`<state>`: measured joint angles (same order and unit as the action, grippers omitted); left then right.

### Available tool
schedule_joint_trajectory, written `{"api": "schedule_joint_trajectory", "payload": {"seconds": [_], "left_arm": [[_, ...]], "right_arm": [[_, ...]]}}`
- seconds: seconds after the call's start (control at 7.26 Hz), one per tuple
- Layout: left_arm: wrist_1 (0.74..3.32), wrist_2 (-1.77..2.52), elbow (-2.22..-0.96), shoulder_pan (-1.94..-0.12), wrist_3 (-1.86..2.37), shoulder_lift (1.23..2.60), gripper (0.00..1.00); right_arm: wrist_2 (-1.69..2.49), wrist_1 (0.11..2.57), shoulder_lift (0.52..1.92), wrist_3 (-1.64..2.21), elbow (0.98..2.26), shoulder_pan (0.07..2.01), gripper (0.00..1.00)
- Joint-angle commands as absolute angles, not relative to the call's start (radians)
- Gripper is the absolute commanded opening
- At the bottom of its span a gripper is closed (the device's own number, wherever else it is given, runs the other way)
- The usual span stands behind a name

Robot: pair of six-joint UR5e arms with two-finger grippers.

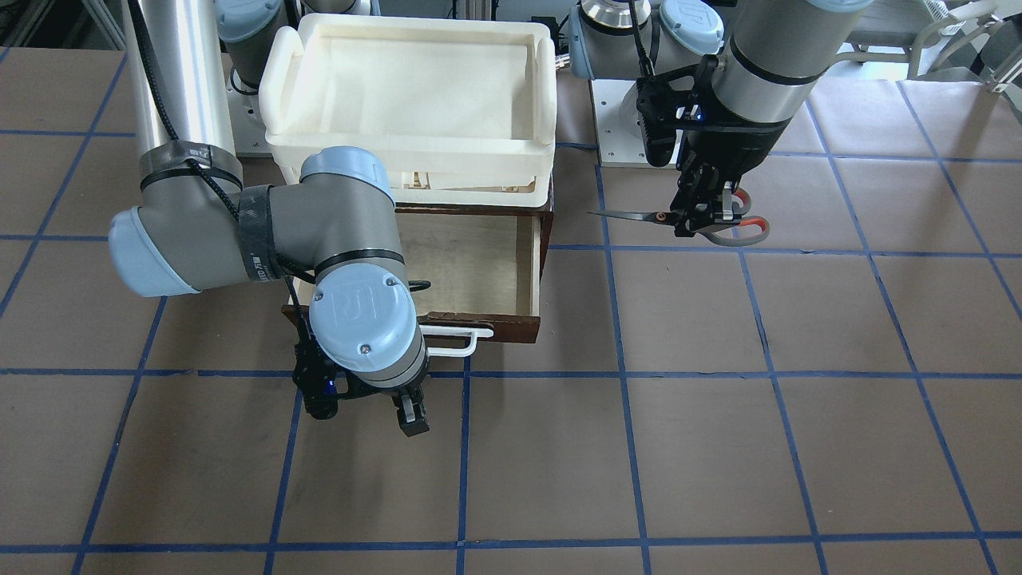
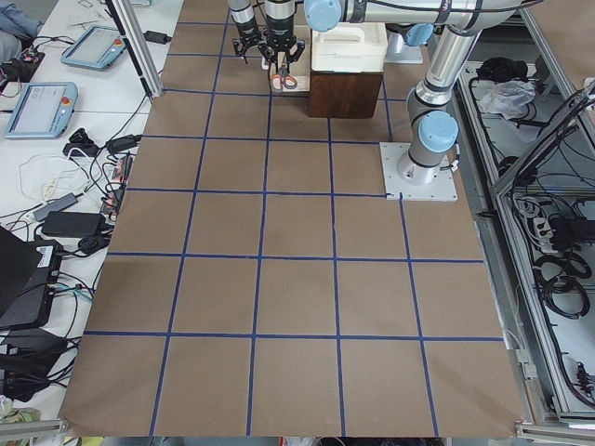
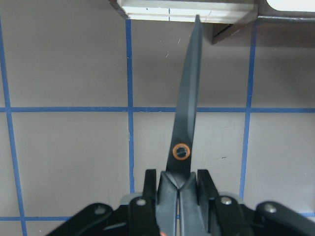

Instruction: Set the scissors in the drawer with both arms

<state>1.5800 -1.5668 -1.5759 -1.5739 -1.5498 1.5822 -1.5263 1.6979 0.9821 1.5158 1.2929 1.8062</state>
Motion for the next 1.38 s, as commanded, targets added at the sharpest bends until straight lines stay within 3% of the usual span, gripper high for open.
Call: {"api": "schedule_joint_trajectory", "payload": {"seconds": [0.0,1.24], "left_arm": [[1.582,-1.565,-1.578,-1.574,-1.549,1.582,0.0],[1.582,-1.565,-1.582,-1.574,-1.548,1.58,0.0]], "right_arm": [[-1.526,1.698,0.971,1.5,1.27,1.796,1.0],[-1.562,1.697,0.934,1.485,1.224,1.793,1.0]]}}
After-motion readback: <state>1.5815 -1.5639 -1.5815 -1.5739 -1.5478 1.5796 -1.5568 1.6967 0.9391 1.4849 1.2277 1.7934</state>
